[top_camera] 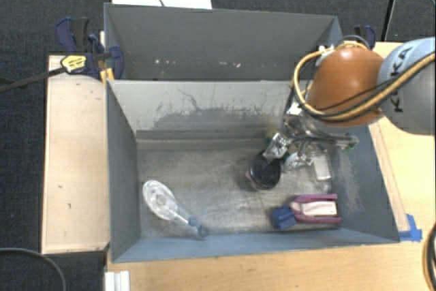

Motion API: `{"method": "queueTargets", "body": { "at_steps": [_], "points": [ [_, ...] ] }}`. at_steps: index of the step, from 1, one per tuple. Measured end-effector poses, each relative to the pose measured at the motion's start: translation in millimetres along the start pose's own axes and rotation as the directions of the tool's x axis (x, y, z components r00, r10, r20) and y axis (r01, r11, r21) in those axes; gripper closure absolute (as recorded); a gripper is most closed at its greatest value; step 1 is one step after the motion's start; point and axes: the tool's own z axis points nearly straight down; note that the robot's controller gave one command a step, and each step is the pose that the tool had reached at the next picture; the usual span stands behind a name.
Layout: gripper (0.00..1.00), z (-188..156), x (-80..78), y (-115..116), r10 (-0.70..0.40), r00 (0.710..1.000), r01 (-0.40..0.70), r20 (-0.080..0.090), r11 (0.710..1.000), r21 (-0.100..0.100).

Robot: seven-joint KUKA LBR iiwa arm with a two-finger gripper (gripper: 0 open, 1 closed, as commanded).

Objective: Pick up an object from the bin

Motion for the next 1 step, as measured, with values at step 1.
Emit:
{"method": "queueTargets", "body": {
  "at_steps": [1],
  "points": [
    [1.0, -118.9, -23.5, 12.5, 0.016, 0.999, -0.017, -0.032, 1.0, -0.026]
  ]
}}
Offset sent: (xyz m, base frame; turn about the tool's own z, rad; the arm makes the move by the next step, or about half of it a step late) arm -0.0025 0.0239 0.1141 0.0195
